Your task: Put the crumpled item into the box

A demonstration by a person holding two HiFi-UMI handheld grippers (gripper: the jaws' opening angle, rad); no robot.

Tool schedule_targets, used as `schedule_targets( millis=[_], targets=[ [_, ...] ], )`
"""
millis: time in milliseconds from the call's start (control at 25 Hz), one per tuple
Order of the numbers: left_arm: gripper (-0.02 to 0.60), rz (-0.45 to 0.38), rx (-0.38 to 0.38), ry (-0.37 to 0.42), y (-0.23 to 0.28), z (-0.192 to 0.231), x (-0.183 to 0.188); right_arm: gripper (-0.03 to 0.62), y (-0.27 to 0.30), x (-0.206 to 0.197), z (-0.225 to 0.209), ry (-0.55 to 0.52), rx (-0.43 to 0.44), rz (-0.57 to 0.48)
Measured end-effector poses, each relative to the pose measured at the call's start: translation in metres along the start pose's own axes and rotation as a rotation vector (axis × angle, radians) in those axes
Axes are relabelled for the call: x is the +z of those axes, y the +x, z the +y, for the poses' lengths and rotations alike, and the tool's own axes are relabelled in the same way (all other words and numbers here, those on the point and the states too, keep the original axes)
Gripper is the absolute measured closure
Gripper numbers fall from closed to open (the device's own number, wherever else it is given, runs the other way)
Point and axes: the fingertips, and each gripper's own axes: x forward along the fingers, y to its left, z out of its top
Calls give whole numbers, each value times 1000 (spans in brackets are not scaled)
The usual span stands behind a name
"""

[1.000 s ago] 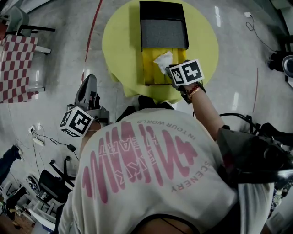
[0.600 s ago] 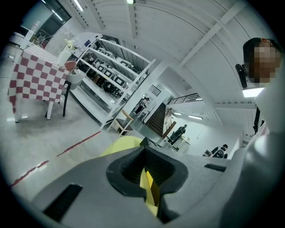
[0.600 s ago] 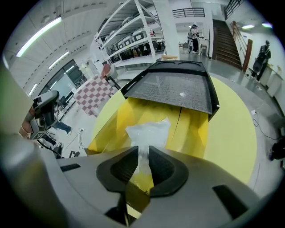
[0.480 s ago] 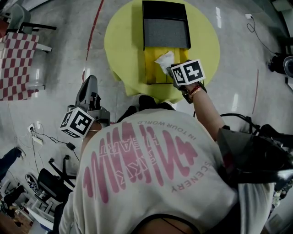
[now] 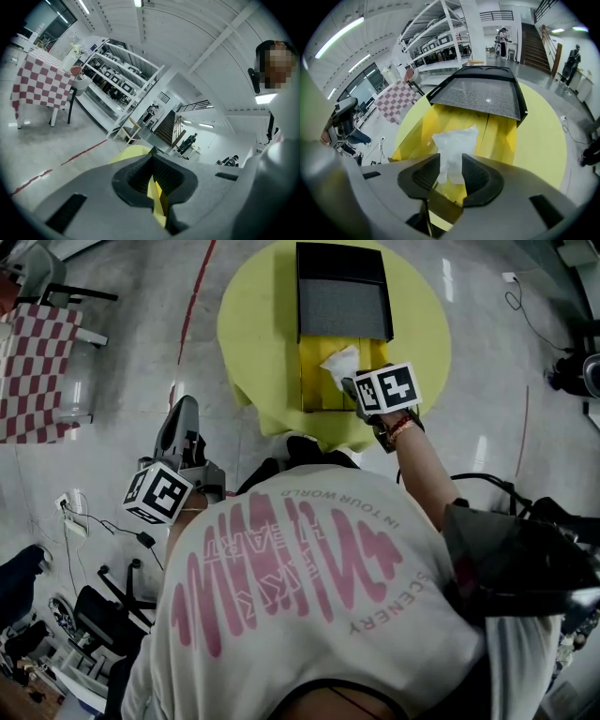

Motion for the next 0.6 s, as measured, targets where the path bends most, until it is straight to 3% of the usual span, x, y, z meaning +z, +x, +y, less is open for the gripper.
schedule_targets(
  millis=[240, 440, 600],
  targets=[
    [574, -12, -20, 2, -11, 0, 8, 419, -10, 6, 2, 28, -47, -50],
    [574, -14, -63, 14, -16, -1, 21, 418, -29, 20, 11, 95, -83, -160],
    [574, -11, -123, 39, -12, -17, 32, 492, -62, 36, 11, 168, -100, -305]
  ],
)
